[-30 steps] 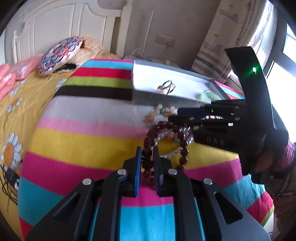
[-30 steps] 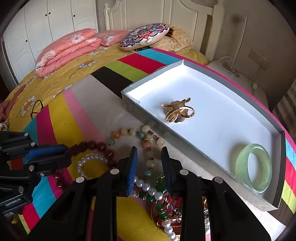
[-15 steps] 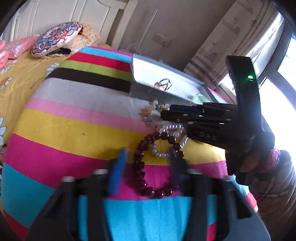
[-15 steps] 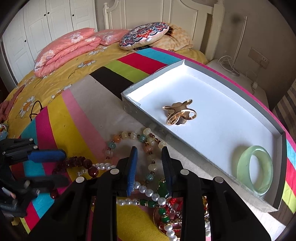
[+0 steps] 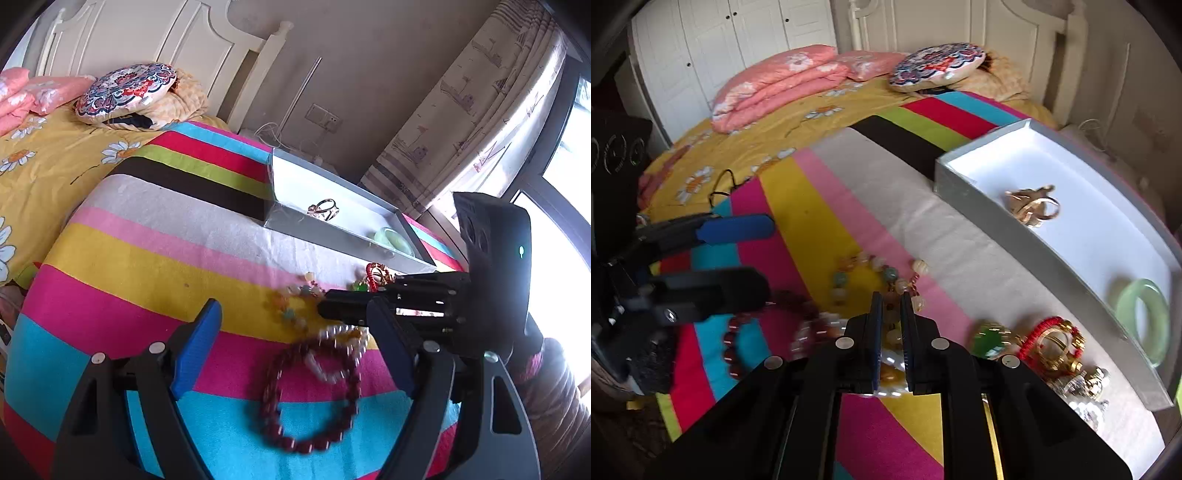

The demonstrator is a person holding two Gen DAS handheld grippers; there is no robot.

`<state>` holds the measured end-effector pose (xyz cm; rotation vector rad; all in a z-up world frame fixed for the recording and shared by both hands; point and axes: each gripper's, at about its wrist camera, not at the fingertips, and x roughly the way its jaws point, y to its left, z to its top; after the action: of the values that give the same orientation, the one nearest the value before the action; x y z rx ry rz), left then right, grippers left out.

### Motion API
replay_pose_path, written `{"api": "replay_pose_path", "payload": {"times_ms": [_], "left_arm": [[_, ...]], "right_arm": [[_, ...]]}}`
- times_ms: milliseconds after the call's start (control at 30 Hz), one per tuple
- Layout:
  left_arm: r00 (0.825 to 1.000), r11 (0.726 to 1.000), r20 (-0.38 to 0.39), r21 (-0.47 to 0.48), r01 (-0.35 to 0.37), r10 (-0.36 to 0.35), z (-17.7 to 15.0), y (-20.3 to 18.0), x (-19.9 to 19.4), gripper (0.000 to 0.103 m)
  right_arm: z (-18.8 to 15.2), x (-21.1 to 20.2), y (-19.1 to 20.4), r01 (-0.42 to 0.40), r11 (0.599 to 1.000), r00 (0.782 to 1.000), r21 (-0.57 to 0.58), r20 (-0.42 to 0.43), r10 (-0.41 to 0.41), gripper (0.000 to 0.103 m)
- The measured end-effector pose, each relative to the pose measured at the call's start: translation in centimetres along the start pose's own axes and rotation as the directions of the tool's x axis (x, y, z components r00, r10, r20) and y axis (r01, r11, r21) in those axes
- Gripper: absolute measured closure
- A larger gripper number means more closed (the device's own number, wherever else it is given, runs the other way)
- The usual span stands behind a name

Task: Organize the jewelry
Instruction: 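Grasp the dark red bead bracelet with the left gripper while the right gripper grasps the multicolour bead bracelet, then carry the red bracelet into the tray with the left gripper while the right drops the multicolour one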

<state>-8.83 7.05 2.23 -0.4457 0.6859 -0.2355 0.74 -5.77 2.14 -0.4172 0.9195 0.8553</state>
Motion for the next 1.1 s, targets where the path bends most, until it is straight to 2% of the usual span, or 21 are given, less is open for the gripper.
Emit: {"api": "replay_pose_path", "payload": {"times_ms": [133, 267, 467, 533, 600, 700, 867, 900, 967, 1000, 1033, 1100], "left_arm": [[1.0, 1.0, 0.006, -0.004, 0.007, -0.007, 0.0, 0.1, -0.1, 0.023], [1.0, 1.0, 0.014, -0.007, 0.013, -0.013, -0.1, 0.1, -0.3, 0.023], [1.0, 1.0, 0.011, -0.007, 0.002, -0.002, -0.2, 0.1, -0.3, 0.023], [0.999, 0.999, 0.009, 0.011, -0.041, 0.04, -0.4, -0.3, -0.7, 0.023], [0.997, 0.994, 0.007, 0.073, -0.078, 0.077, -1.1, -1.5, -1.6, 0.023], [0.991, 0.982, -0.035, 0.145, -0.121, 0.127, -2.3, -2.7, -2.1, 0.023], [0.976, 0.964, -0.116, 0.217, -0.154, 0.182, -4.1, -3.3, -1.6, 0.024], [0.972, 0.96, -0.117, 0.219, -0.173, 0.201, -4.4, -3.2, -1.5, 0.027], [0.969, 0.96, -0.13, 0.211, -0.182, 0.212, -4.5, -2.9, -1.3, 0.044], [0.965, 0.959, -0.139, 0.212, -0.189, 0.221, -4.5, -2.8, -1.1, 0.047], [0.959, 0.951, -0.138, 0.228, -0.211, 0.246, -4.6, -2.8, -1.0, 0.053], [0.945, 0.925, -0.133, 0.283, -0.252, 0.299, -4.7, -3.3, -0.5, 0.056]], "right_arm": [[0.0, -2.0, -0.5, 0.063, 0.997, 0.993, 0.05, 0.092, -0.067, 0.091], [-0.2, -5.2, 0.1, 0.103, 0.992, 0.97, 0.078, 0.215, -0.117, 0.091], [-2.3, -10.6, 1.3, 0.143, 0.981, 0.9, 0.134, 0.394, -0.185, 0.091], [-3.4, -12.7, 1.1, 0.151, 0.975, 0.878, 0.164, 0.43, -0.208, 0.091], [-4.5, -14.4, 1.3, 0.181, 0.97, 0.865, 0.162, 0.443, -0.236, 0.091], [-6.5, -16.3, 2.0, 0.207, 0.965, 0.855, 0.162, 0.449, -0.259, 0.09], [-9.9, -17.4, 3.0, 0.203, 0.962, 0.855, 0.184, 0.446, -0.265, 0.09], [-10.6, -17.5, 3.3, 0.203, 0.961, 0.857, 0.185, 0.44, -0.266, 0.09], [-11.6, -17.5, 3.7, 0.204, 0.961, 0.864, 0.185, 0.428, -0.265, 0.09], [-12.0, -17.4, 3.9, 0.203, 0.962, 0.868, 0.184, 0.421, -0.264, 0.09], [-12.3, -17.3, 4.1, 0.204, 0.962, 0.87, 0.183, 0.417, -0.264, 0.09], [-13.0, -17.3, 4.5, 0.203, 0.962, 0.871, 0.18, 0.415, -0.262, 0.09]]}}
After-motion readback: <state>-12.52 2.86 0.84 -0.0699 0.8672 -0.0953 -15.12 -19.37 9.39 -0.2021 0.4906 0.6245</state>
